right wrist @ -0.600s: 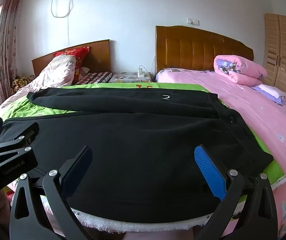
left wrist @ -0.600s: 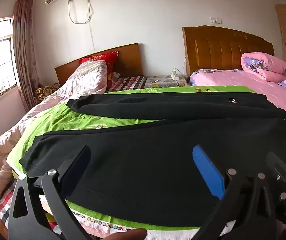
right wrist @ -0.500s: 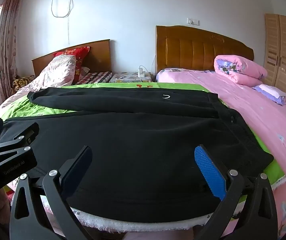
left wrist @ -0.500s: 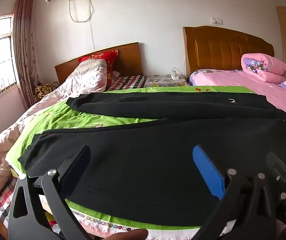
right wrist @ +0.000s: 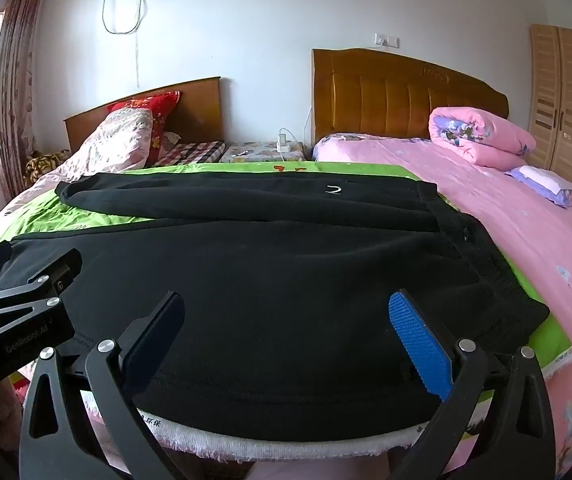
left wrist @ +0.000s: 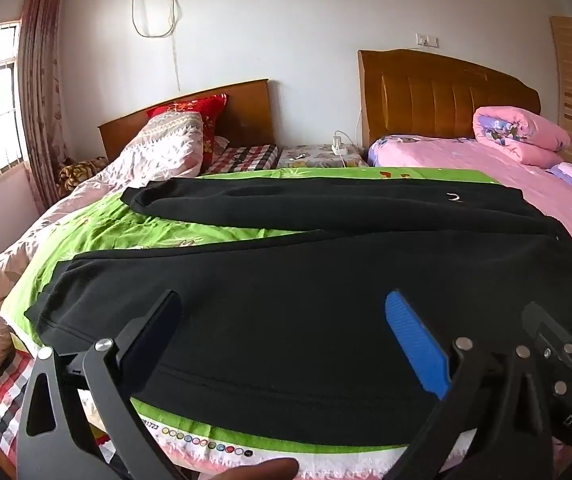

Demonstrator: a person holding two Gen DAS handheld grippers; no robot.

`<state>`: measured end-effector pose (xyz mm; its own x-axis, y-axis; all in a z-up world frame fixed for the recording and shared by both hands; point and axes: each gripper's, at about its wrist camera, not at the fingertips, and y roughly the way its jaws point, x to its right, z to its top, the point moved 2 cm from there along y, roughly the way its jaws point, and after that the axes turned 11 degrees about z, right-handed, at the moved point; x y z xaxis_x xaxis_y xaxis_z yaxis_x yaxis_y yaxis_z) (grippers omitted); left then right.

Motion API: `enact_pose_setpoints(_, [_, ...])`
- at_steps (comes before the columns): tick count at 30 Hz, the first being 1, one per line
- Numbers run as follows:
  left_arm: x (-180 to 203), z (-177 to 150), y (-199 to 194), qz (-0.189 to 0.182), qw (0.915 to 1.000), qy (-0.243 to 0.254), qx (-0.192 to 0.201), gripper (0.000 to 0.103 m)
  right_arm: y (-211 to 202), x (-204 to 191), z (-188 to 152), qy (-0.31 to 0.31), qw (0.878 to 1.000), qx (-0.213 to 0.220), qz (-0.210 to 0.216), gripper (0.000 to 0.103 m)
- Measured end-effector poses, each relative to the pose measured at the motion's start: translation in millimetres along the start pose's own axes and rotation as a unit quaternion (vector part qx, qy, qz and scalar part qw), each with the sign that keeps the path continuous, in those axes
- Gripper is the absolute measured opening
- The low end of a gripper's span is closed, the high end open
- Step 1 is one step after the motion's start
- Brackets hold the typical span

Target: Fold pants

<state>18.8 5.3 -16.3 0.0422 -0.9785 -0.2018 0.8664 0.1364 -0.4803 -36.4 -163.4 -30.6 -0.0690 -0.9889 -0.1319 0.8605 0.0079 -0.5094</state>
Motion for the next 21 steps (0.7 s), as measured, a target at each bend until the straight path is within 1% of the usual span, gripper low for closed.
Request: enact_pose_setpoints(21, [-1.5, -6.7, 5.9, -0.01, 0.9999, -0.002, -0.014, 0.102, -2.2, 5.8, -1.2, 0.009, 1.0, -0.009, 0.01, 0.099])
